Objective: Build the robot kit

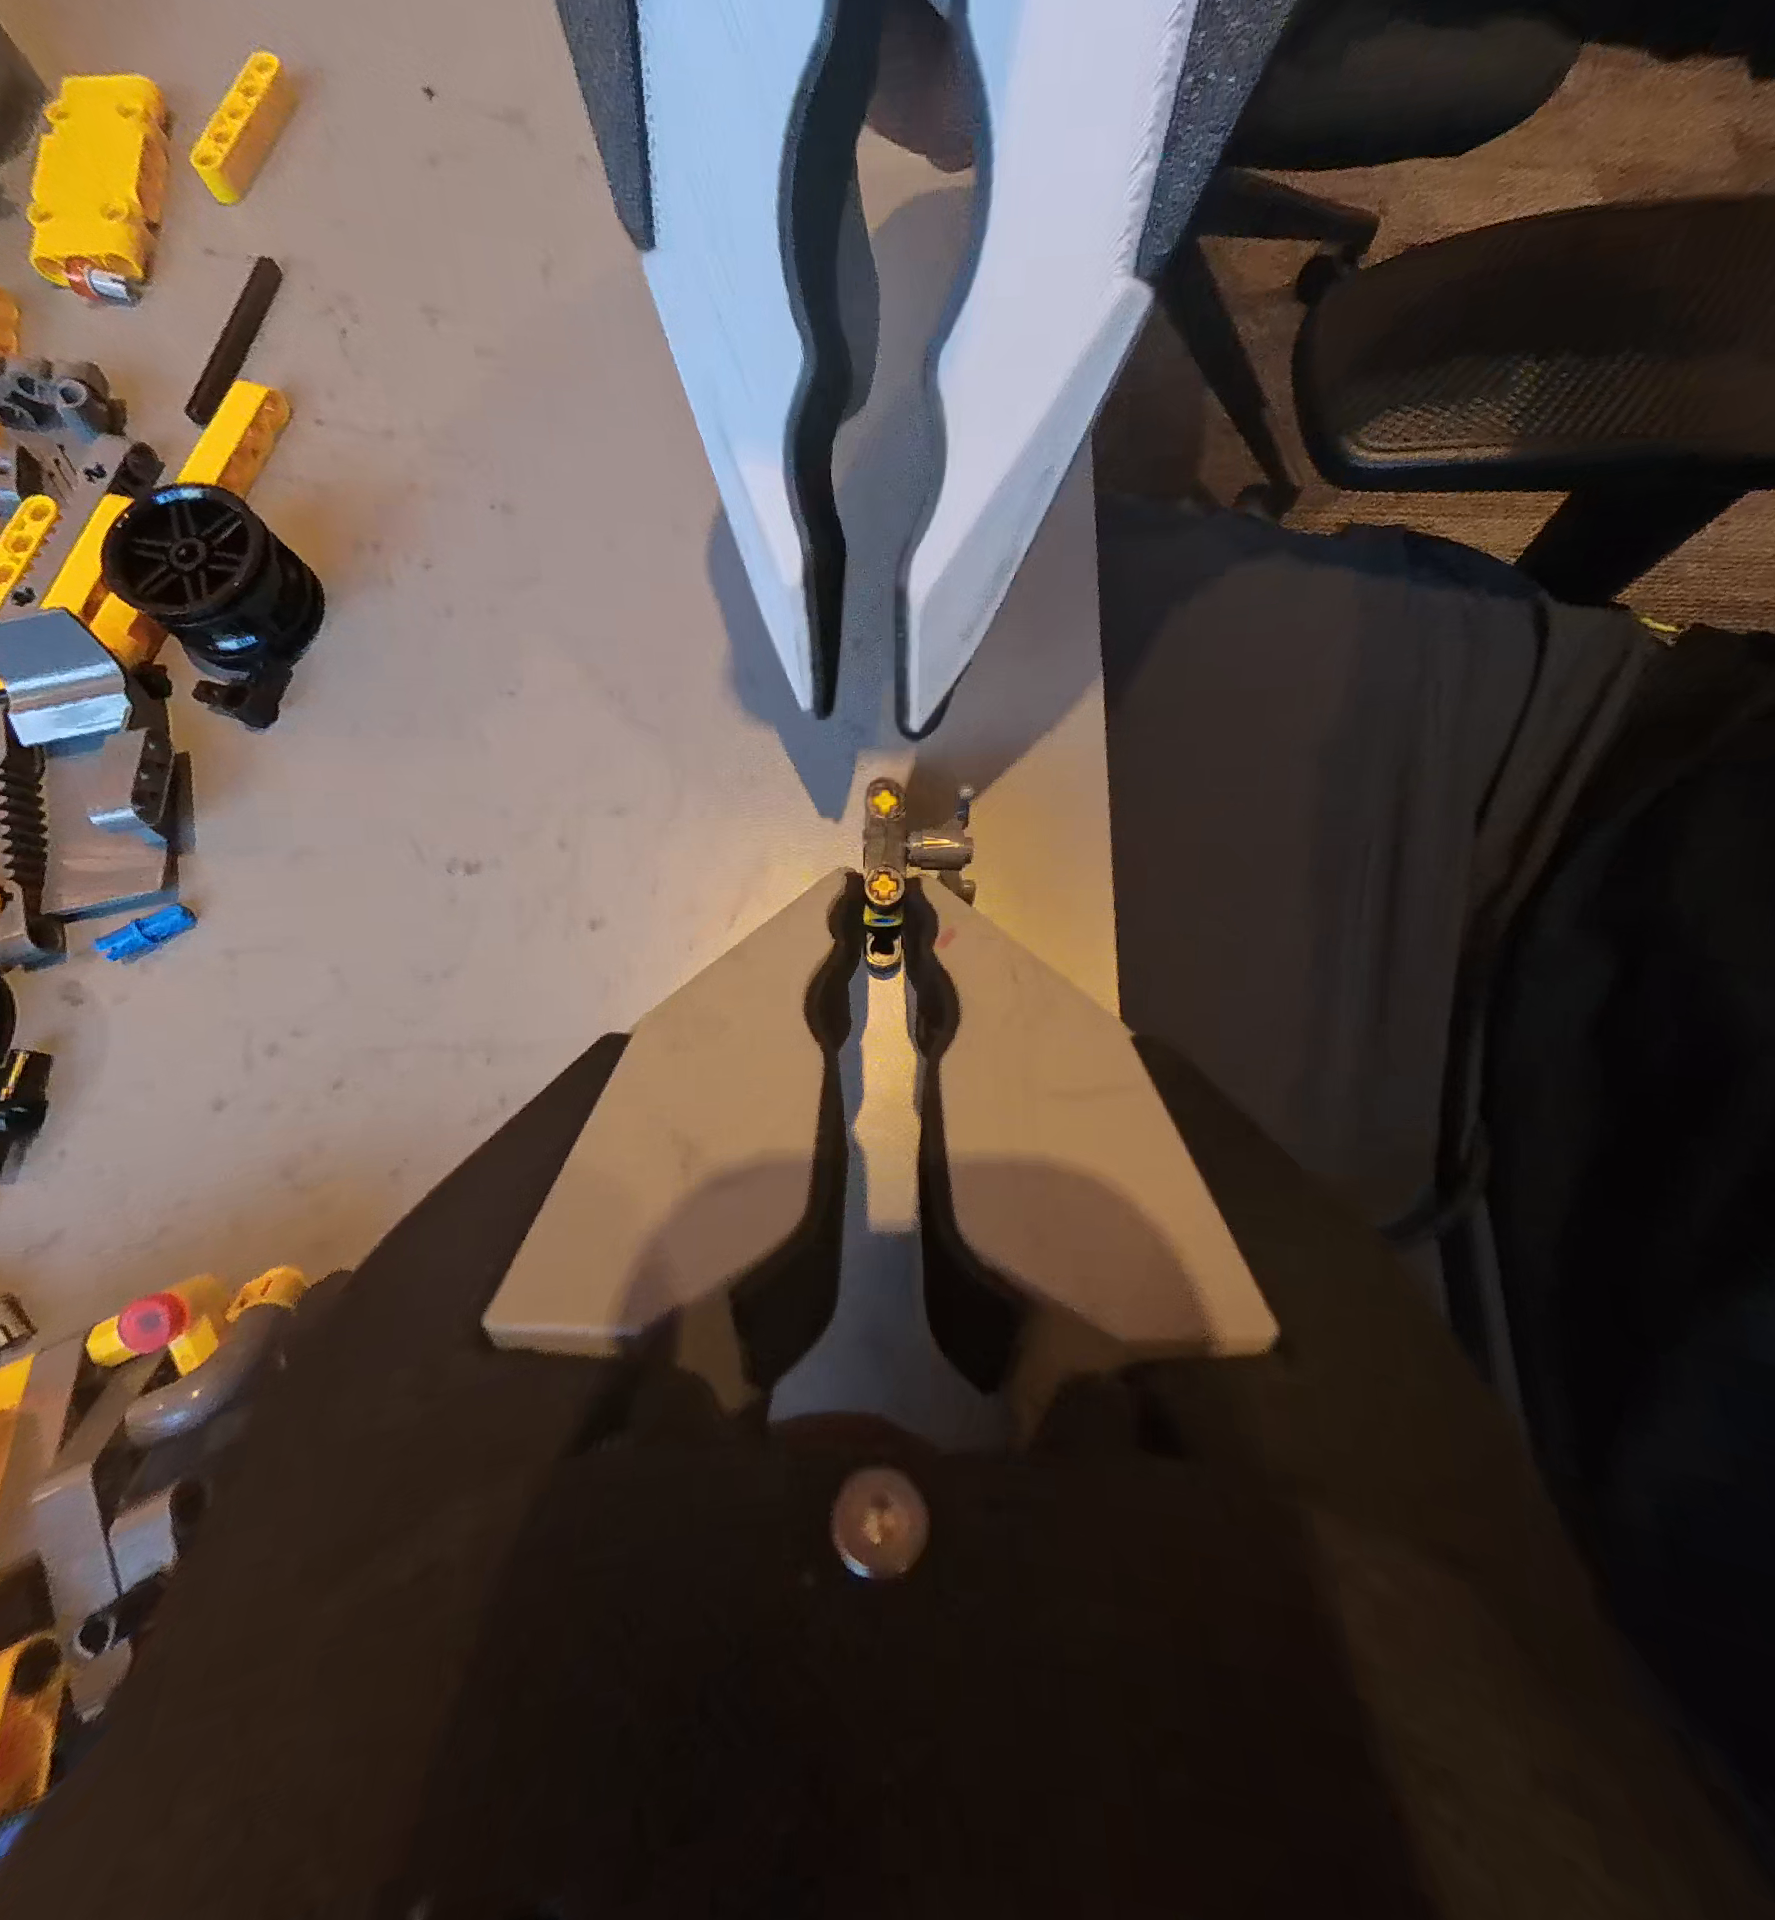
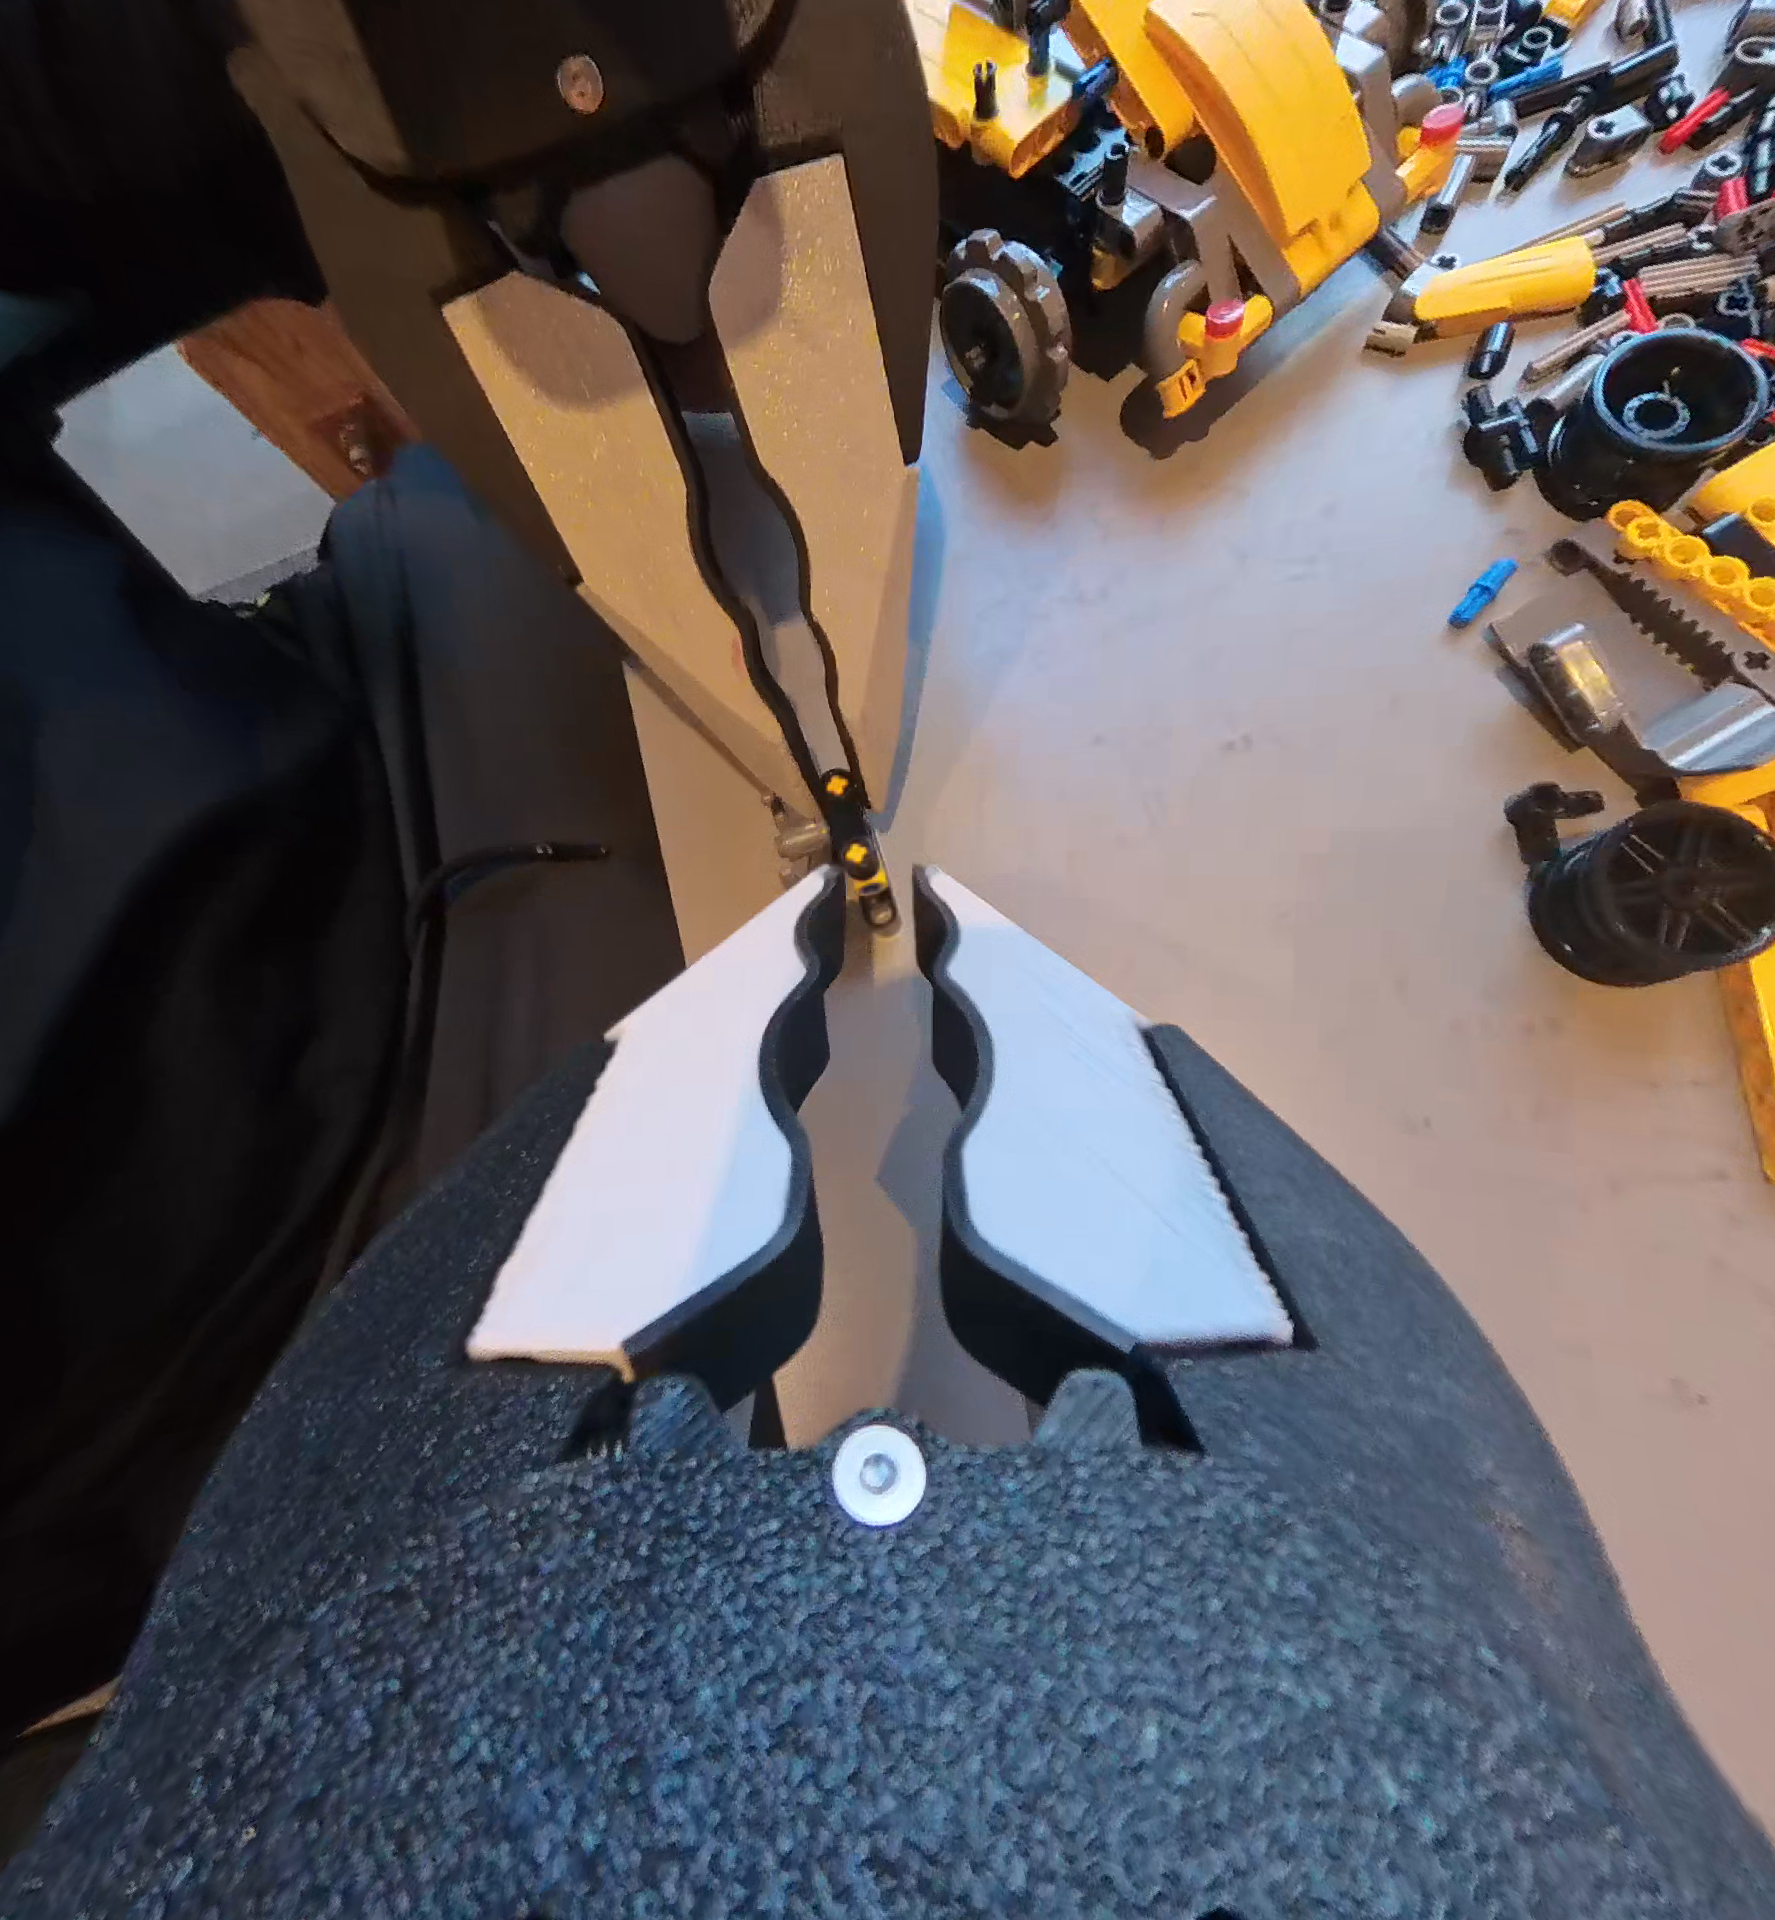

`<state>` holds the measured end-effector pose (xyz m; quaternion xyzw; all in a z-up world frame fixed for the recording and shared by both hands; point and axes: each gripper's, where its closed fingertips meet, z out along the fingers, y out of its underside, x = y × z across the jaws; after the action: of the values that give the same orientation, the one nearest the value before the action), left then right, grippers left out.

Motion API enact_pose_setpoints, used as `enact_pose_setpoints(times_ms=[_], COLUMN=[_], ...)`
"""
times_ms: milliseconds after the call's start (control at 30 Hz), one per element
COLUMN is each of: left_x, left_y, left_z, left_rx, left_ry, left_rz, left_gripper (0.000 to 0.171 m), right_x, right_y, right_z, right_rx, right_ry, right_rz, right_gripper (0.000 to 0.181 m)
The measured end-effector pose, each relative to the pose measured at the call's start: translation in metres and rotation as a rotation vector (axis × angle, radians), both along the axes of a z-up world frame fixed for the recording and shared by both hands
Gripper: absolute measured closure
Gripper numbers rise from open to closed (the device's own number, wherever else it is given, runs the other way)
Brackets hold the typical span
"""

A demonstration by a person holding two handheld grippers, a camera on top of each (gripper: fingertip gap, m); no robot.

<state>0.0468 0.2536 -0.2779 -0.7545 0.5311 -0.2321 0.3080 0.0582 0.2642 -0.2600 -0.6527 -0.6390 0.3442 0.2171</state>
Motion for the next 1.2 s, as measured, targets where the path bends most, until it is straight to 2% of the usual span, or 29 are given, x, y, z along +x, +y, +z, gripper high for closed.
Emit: enact_pose_setpoints(times_ms=[233,367,467,533,567,600,633,700,767,867,1000,1200], left_x=[0.004,0.0,-0.003,-0.011,-0.017,-0.022,-0.026,-0.029,-0.033,-0.03,-0.028,-0.026], left_y=[0.0,0.001,0.0,0.004,0.008,0.01,0.011,0.01,0.014,0.01,0.007,0.009], left_z=[0.001,0.001,0.007,0.013,0.016,0.02,0.024,0.027,0.019,0.01,0.006,0.001], left_rx=[-0.01,-0.001,0.003,0.034,0.056,0.072,0.086,0.094,0.061,-0.015,-0.013,-0.025], left_ry=[-0.012,0.011,-0.001,0.01,0.024,0.037,0.04,0.029,0.041,0.03,0.047,0.042], left_rz=[-0.022,-0.02,-0.009,0.023,0.05,0.071,0.082,0.073,0.099,0.094,0.085,0.102], left_gripper=[0.165,0.166,0.165,0.157,0.141,0.137,0.138,0.159,0.165,0.162,0.148,0.151], right_x=[-0.004,-0.009,-0.009,-0.003,0.002,0.005,0.007,0.007,0.006,0.0,-0.012,-0.024], right_y=[0.001,-0.006,-0.003,0.01,0.017,0.02,0.021,0.016,0.016,0.014,0.006,0.005], right_z=[-0.02,-0.021,-0.021,-0.023,-0.025,-0.025,-0.025,-0.025,-0.029,-0.025,-0.016,-0.016], right_rx=[0.095,0.104,0.114,0.139,0.147,0.148,0.145,0.134,0.14,0.144,0.125,0.179], right_ry=[-0.017,-0.019,-0.018,-0.061,-0.081,-0.09,-0.085,-0.067,-0.081,-0.054,0.009,0.041], right_rz=[0.06,0.108,0.067,-0.023,-0.066,-0.096,-0.108,-0.099,-0.106,-0.096,-0.064,-0.033], right_gripper=[0.163,0.173,0.176,0.181,0.181,0.181,0.181,0.181,0.175,0.171,0.158,0.155])
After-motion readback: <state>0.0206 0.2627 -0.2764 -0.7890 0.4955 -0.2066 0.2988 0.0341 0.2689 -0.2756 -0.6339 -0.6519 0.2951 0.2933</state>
